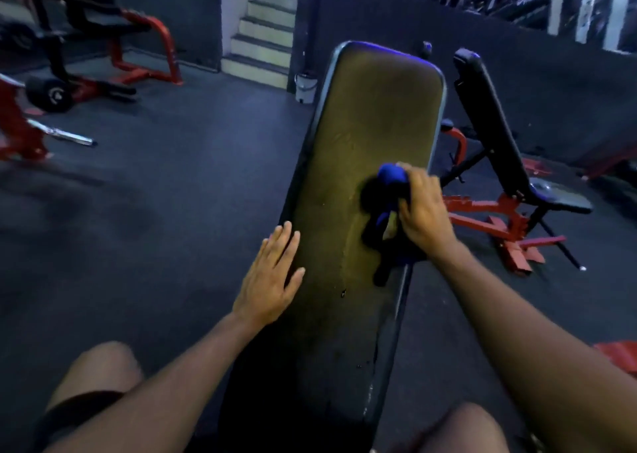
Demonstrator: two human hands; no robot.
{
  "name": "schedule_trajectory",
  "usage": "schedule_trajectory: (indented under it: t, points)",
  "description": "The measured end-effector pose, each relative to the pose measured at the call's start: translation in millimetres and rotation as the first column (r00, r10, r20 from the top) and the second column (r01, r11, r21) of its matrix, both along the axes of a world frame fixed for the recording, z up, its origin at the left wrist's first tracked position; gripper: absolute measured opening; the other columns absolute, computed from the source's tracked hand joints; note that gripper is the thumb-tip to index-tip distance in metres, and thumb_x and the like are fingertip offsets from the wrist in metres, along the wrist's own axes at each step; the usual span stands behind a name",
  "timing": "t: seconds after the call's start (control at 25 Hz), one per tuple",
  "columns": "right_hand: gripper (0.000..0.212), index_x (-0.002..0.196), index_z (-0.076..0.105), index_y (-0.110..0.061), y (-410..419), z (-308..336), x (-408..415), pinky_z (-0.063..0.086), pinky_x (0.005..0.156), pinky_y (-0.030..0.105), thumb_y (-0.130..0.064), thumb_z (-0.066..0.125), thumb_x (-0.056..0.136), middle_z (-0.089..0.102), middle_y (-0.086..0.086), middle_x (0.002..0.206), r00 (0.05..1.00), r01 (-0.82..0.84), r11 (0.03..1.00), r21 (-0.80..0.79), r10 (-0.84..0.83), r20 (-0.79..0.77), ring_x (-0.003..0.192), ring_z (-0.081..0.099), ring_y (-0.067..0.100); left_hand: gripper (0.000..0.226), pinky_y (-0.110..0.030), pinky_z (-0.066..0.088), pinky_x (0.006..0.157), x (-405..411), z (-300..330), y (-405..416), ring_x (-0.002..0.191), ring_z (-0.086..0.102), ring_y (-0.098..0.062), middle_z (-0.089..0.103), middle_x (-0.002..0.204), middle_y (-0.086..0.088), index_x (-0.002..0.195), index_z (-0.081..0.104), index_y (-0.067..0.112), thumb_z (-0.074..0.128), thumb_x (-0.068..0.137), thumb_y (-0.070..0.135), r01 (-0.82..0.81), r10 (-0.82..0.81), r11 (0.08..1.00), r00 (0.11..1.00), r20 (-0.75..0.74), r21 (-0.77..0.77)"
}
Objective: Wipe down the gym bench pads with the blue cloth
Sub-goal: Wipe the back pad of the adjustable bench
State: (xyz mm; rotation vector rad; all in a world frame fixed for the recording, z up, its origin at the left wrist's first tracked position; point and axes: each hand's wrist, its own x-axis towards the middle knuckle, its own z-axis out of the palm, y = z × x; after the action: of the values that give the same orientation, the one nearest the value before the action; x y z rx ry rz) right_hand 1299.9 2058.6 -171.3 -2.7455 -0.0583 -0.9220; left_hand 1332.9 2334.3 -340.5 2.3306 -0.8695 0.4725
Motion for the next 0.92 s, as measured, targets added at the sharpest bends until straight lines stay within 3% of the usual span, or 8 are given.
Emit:
schedule_trajectory:
  t: [0.16, 0.24, 0.32, 0.44, 0.6, 0.76, 0.84, 0.92]
  points:
    - [0.058, 0.144, 0.043, -0.012, 8.0, 67.5, 83.5, 0.036, 0.103, 0.041, -0.02, 0.048, 0.087, 0.047, 0.011, 0.143, 0.99, 0.004, 0.962, -0.274, 0.035, 0.135, 0.119, 0.047, 0.034, 0.063, -0.037, 0.011, 0.127, 3.1, -0.2, 1.3, 0.158, 0.006, -0.017, 0.009, 0.171, -0.004, 0.161, 0.023, 0.013, 0.037, 0.106, 0.04, 0.014, -0.012, 0.999, 0.999, 0.044, -0.031]
    - [0.067, 0.151, 0.035, -0.023, 16.6, 73.4, 124.1, 0.034, 0.107, 0.046, -0.03, 0.045, 0.085, 0.035, 0.007, 0.155, 0.999, 0.028, 0.926, -0.377, -0.02, 0.027, 0.134, 0.038, 0.035, 0.062, -0.036, 0.016, 0.126, 5.8, -4.6, 2.7, 0.158, 0.012, -0.02, 0.013, 0.171, -0.005, 0.16, 0.024, 0.013, 0.04, 0.105, 0.037, 0.032, -0.029, 0.998, 0.998, 0.052, -0.061]
    - [0.074, 0.154, 0.025, -0.034, 24.5, 55.2, 149.4, 0.023, 0.115, 0.053, -0.037, 0.041, 0.082, 0.02, 0.001, 0.163, 0.987, 0.026, 0.904, -0.427, -0.09, -0.131, 0.148, 0.019, 0.032, 0.061, -0.035, 0.018, 0.126, 7.2, -10.9, 3.3, 0.157, 0.016, -0.021, 0.016, 0.17, -0.005, 0.16, 0.026, 0.012, 0.041, 0.105, 0.033, 0.046, -0.042, 0.996, 0.998, 0.052, -0.075]
    - [0.073, 0.153, 0.024, -0.037, 29.0, 33.1, 149.4, 0.009, 0.121, 0.053, -0.038, 0.043, 0.083, 0.014, -0.003, 0.165, 0.98, -0.033, 0.893, -0.449, -0.059, -0.19, 0.152, 0.006, 0.027, 0.059, -0.028, 0.017, 0.126, 10.1, -10.4, 2.1, 0.157, 0.018, -0.022, 0.02, 0.17, -0.006, 0.158, 0.031, 0.01, 0.043, 0.103, 0.027, 0.066, -0.062, 0.989, 0.998, 0.032, -0.135]
    - [0.07, 0.151, 0.034, -0.031, 49.6, 0.8, 106.4, 0.008, 0.121, 0.051, -0.037, 0.045, 0.082, 0.022, -0.001, 0.163, 0.982, -0.153, 0.864, -0.48, 0.079, -0.17, 0.152, 0.009, 0.027, 0.058, -0.026, 0.013, 0.127, 2.2, -7.1, 2.6, 0.156, 0.018, -0.019, 0.022, 0.169, -0.005, 0.157, 0.034, 0.008, 0.044, 0.104, 0.028, 0.056, -0.053, 0.987, 0.998, 0.02, -0.147]
    - [0.073, 0.151, 0.035, -0.029, 79.7, -50.0, 50.2, 0.008, 0.121, 0.047, -0.032, 0.046, 0.078, 0.022, -0.001, 0.163, 0.944, -0.299, 0.795, -0.527, 0.166, -0.285, 0.152, 0.011, 0.024, 0.065, -0.031, 0.013, 0.127, -22.5, -28.5, 18.1, 0.157, 0.013, -0.018, 0.013, 0.171, -0.002, 0.16, 0.023, 0.012, 0.045, 0.103, 0.034, 0.047, -0.047, 0.998, 0.999, 0.012, -0.051]
    - [0.069, 0.149, 0.037, -0.028, 85.8, -64.8, 32.8, 0.015, 0.118, 0.045, -0.028, 0.045, 0.081, 0.026, 0.0, 0.162, 0.94, -0.309, 0.774, -0.553, 0.163, -0.299, 0.15, 0.019, 0.027, 0.066, -0.036, 0.017, 0.127, -29.7, -36.1, 22.9, 0.158, 0.013, -0.019, 0.014, 0.171, -0.005, 0.161, 0.021, 0.012, 0.044, 0.103, 0.036, 0.043, -0.043, 0.999, 0.999, 0.032, -0.002]
    - [0.064, 0.147, 0.041, -0.026, 90.2, -59.5, 29.2, 0.029, 0.106, 0.045, -0.027, 0.04, 0.083, 0.035, 0.003, 0.157, 0.93, -0.343, 0.736, -0.584, 0.178, -0.322, 0.139, 0.037, 0.032, 0.066, -0.039, 0.021, 0.126, -29.3, -34.4, 24.4, 0.157, 0.014, -0.019, 0.017, 0.17, -0.007, 0.16, 0.022, 0.011, 0.045, 0.103, 0.036, 0.036, -0.036, 0.999, 0.999, 0.039, -0.001]
